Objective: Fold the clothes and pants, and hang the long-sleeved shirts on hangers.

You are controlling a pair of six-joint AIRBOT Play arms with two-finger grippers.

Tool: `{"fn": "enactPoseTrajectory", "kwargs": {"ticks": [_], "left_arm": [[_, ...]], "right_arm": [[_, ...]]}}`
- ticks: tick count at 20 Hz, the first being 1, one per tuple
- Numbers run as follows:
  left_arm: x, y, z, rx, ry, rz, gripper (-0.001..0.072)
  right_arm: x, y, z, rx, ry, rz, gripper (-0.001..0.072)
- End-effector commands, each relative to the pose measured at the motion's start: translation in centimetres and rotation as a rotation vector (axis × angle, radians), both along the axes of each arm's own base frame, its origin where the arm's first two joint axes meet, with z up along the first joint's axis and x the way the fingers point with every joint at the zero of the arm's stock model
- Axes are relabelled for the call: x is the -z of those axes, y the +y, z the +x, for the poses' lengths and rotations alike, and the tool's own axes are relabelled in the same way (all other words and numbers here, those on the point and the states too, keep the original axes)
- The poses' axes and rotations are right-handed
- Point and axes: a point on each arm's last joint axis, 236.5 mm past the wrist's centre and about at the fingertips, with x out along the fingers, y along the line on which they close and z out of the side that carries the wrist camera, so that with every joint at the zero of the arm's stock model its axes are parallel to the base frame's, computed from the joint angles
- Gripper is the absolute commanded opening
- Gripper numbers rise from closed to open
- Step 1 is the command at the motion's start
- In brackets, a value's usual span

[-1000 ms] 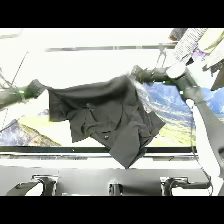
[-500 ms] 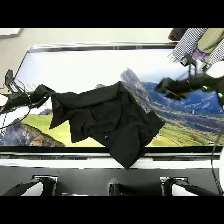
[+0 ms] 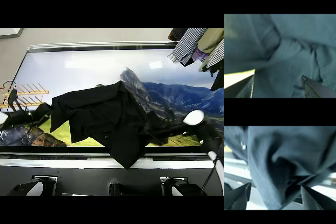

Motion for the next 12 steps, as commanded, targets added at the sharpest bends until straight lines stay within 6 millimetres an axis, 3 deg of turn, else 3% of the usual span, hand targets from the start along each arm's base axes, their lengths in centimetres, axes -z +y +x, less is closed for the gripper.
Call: {"fn": "enactPoseTrajectory", "kwargs": {"ticks": [1,2,3,4,6,7,10,12], "left_arm": [[2.0,-1.1,-4.1,-0.029,0.058,-0.041,0.0686],[2.5,-1.6,-5.0,-0.025,0.07,-0.049,0.0686],[3.0,-2.3,-5.7,-0.016,0.092,-0.059,0.0686],[3.6,-3.0,-6.5,-0.004,0.122,-0.072,0.0686],[4.2,-5.2,-7.5,0.044,0.149,-0.1,0.0686],[4.1,-6.5,-7.7,0.073,0.144,-0.112,0.0686],[3.7,-10.2,-7.5,0.128,0.11,-0.138,0.0686],[4.3,-12.8,-7.4,0.154,0.105,-0.147,0.0686]], "right_arm": [[2.8,3.5,-2.5,0.007,0.045,0.025,0.0598],[3.1,4.1,-2.6,-0.005,0.044,0.021,0.0517],[3.3,4.6,-2.2,-0.001,0.03,0.024,0.0364],[3.1,4.9,-1.4,0.023,0.001,0.034,0.007],[0.8,4.1,2.0,0.072,-0.098,0.041,0.0032],[-1.6,2.7,4.6,0.112,-0.164,0.036,0.0032],[-11.4,-4.2,12.0,0.28,-0.395,0.02,0.0032],[-18.1,-9.3,14.8,0.396,-0.55,-0.005,0.0033]]}}
